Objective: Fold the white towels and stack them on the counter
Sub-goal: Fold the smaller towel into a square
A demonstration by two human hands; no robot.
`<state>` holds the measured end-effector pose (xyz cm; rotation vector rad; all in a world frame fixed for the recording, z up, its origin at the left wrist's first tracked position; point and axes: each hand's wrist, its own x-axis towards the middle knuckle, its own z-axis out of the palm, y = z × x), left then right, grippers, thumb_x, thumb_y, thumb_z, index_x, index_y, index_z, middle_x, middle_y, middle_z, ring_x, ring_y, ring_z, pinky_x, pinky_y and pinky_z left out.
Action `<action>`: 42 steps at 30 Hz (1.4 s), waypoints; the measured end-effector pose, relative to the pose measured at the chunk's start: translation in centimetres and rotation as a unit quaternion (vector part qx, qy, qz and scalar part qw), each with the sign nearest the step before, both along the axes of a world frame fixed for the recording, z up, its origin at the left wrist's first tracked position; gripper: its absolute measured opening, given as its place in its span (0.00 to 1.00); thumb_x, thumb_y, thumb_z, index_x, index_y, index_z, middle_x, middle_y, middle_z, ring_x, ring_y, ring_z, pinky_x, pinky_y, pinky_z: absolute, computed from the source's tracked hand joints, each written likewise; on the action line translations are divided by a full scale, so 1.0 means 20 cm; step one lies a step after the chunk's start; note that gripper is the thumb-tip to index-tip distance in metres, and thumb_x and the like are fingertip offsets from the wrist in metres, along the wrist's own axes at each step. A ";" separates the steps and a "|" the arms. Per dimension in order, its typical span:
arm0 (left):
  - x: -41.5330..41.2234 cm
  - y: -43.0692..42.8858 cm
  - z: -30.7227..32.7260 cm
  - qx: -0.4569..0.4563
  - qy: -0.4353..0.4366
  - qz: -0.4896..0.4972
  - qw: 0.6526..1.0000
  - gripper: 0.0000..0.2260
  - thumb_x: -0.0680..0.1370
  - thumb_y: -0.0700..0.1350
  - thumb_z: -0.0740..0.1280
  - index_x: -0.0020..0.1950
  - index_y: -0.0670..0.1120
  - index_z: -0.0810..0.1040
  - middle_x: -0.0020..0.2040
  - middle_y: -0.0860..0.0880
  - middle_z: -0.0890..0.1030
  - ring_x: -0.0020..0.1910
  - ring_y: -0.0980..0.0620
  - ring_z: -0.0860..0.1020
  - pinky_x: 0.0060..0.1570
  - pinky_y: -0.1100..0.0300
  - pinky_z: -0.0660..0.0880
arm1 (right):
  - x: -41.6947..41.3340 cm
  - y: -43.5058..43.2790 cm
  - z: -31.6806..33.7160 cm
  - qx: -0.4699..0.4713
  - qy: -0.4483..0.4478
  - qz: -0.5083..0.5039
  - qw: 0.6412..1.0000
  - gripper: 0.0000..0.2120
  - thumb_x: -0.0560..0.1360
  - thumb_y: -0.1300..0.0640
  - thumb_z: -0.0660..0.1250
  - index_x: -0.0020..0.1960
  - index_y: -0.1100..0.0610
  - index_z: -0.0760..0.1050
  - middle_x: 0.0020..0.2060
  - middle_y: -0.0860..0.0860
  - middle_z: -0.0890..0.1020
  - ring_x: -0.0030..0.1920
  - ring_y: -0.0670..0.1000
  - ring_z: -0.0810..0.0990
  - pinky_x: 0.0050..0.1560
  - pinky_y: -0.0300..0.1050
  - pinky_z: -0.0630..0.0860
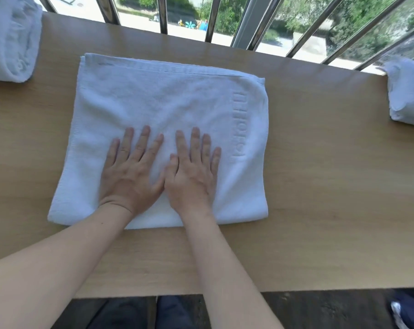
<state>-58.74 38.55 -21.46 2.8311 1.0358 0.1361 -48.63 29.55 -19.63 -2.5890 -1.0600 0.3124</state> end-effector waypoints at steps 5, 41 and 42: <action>0.00 0.00 0.01 -0.008 -0.012 0.009 1.000 0.32 0.77 0.62 0.56 0.81 0.53 0.59 0.81 0.49 0.59 0.80 0.45 0.55 0.78 0.45 0.50 | 0.09 -0.20 -0.05 -0.037 -0.059 0.009 0.997 0.28 0.82 0.40 0.51 0.81 0.43 0.50 0.81 0.49 0.50 0.80 0.53 0.46 0.78 0.58 0.43; -0.05 0.58 0.06 -0.096 0.029 -0.076 0.992 0.30 0.79 0.62 0.45 0.82 0.59 0.49 0.82 0.53 0.45 0.81 0.49 0.42 0.77 0.52 0.35 | -0.31 0.13 -0.04 -0.033 -0.090 -0.052 0.994 0.31 0.78 0.45 0.56 0.79 0.51 0.60 0.79 0.53 0.60 0.79 0.56 0.55 0.78 0.60 0.50; -0.03 0.62 0.06 -0.099 0.026 -0.063 0.993 0.30 0.79 0.63 0.45 0.82 0.59 0.48 0.82 0.54 0.45 0.81 0.50 0.42 0.77 0.52 0.35 | -0.31 0.13 -0.04 -0.034 -0.093 -0.049 0.994 0.31 0.78 0.44 0.56 0.79 0.51 0.60 0.79 0.53 0.59 0.79 0.56 0.54 0.78 0.60 0.50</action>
